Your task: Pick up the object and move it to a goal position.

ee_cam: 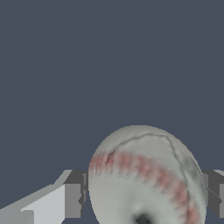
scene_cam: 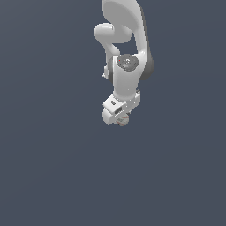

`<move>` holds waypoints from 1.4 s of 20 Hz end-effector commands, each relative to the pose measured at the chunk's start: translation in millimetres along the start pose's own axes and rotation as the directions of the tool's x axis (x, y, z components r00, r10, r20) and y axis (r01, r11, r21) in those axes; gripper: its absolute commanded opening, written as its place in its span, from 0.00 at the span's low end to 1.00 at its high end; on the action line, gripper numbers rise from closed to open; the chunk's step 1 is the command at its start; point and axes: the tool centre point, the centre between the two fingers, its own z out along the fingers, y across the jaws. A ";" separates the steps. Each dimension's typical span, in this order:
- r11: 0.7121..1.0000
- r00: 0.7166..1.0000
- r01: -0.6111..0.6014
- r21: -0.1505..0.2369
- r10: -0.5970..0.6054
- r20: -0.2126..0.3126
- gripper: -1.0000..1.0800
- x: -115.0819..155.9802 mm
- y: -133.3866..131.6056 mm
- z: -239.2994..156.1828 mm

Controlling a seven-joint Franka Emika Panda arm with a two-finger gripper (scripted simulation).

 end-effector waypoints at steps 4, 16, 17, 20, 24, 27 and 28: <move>1.000 1.000 0.001 0.000 -0.001 -0.002 0.00 8.5 27.7 -51.8; 1.000 1.000 0.001 -0.001 -0.001 -0.001 0.00 25.6 82.1 -148.4; 1.000 1.000 0.001 -0.001 -0.001 -0.001 0.00 26.8 85.9 -154.9; 1.000 1.000 0.000 -0.001 0.000 -0.001 0.00 30.3 96.6 -173.2; 1.000 1.000 0.000 -0.001 0.000 -0.001 0.00 34.7 109.4 -195.1; 1.000 1.000 0.000 -0.001 0.000 -0.001 0.00 37.8 118.2 -209.8; 1.000 1.000 0.000 -0.001 0.000 -0.001 0.00 38.8 120.9 -214.4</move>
